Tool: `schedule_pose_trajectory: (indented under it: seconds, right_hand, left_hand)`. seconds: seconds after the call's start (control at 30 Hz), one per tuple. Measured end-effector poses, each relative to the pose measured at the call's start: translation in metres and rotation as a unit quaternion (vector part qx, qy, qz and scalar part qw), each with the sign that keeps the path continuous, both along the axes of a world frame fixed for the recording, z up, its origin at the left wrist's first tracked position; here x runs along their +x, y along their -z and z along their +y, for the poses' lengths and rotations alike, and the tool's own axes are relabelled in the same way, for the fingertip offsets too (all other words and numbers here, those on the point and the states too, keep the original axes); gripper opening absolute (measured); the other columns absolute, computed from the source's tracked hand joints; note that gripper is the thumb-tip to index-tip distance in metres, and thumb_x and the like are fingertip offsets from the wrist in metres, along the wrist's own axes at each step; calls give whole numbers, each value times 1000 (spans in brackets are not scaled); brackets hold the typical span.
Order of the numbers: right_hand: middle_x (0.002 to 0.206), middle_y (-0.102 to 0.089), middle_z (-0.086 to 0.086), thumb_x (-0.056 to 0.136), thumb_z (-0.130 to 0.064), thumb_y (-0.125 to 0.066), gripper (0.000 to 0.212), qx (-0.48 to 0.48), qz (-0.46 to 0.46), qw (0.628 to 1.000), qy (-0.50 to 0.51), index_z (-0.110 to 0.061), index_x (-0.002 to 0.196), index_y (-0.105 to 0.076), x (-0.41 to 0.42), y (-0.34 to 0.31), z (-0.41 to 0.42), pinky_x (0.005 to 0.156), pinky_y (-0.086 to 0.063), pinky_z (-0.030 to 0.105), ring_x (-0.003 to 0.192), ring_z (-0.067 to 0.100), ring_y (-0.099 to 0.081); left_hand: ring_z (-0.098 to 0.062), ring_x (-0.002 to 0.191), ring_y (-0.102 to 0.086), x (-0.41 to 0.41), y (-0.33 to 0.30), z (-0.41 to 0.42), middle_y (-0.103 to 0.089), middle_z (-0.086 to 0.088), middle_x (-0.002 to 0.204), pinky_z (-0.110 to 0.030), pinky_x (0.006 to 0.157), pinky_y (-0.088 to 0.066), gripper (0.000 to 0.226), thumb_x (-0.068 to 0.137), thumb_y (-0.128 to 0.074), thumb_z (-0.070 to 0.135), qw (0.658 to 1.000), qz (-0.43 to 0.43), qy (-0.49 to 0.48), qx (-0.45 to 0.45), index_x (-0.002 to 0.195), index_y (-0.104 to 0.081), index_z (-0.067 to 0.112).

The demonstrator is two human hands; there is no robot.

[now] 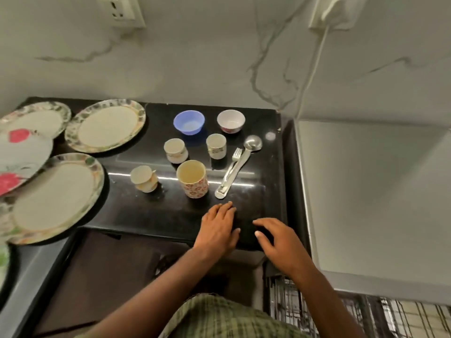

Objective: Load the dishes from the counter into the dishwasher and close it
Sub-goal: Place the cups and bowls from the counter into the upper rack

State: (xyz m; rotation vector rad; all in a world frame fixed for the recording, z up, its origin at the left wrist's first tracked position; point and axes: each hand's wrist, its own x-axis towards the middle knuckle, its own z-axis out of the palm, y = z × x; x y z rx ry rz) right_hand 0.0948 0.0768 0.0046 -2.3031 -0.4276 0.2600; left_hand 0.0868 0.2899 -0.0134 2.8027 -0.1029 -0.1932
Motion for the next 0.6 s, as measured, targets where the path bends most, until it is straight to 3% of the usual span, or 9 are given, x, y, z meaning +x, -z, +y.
schedule_pose_trajectory:
  seconds: [0.1, 0.23, 0.33, 0.43, 0.53, 0.6]
  right_hand:
    - [135, -61, -15, 98, -42, -54, 40, -60, 14, 998, -32, -33, 136, -61, 21, -8, 36, 106, -49, 34, 126, 7, -56]
    - [151, -53, -6, 100, -43, -55, 52, -172, -3, 982, -78, -28, 149, -50, 42, -21, 81, 115, -41, 33, 138, 16, -49]
    - [137, -63, 1, 98, -42, -59, 47, -279, -20, 956, -92, -23, 142, -55, 50, -33, 109, 102, -50, 39, 125, 25, -60]
    - [118, -71, 5, 96, -41, -66, 33, -368, -4, 926, -89, -20, 120, -67, 57, -44, 127, 86, -55, 40, 110, 29, -68]
    - [111, -73, 6, 93, -38, -72, 29, -396, 3, 915, -76, -18, 114, -72, 62, -47, 138, 81, -56, 39, 106, 30, -69]
    - [111, -73, 7, 92, -35, -73, 28, -402, 4, 913, -70, -17, 114, -71, 63, -46, 144, 81, -56, 39, 106, 30, -69]
  left_hand:
    - [-19, 155, -22, -8, 4, 30, -24, 4, 169, -38, 126, -23, 65, 102, -50, 47, 1000, -12, 4, -19, 160, -34, 22]
    - [-13, 151, -32, -12, 8, 50, -39, 7, 163, -34, 123, -32, 55, 100, -56, 41, 997, -38, -1, -74, 152, -49, 23]
    - [-12, 138, -44, -12, 9, 60, -56, 5, 145, -29, 116, -40, 38, 98, -64, 31, 988, -73, -38, -134, 134, -64, 18]
    - [-8, 112, -54, -12, 11, 74, -59, 7, 119, -25, 98, -50, 22, 96, -69, 26, 970, -89, -115, -195, 116, -64, 21]
    - [-5, 94, -60, -5, 10, 92, -56, 4, 108, -23, 77, -57, 26, 93, -75, 23, 934, -94, -209, -275, 111, -57, 20]
    - [-5, 87, -61, 1, 11, 103, -58, 2, 103, -22, 72, -57, 32, 90, -79, 22, 910, -107, -254, -308, 109, -54, 20]
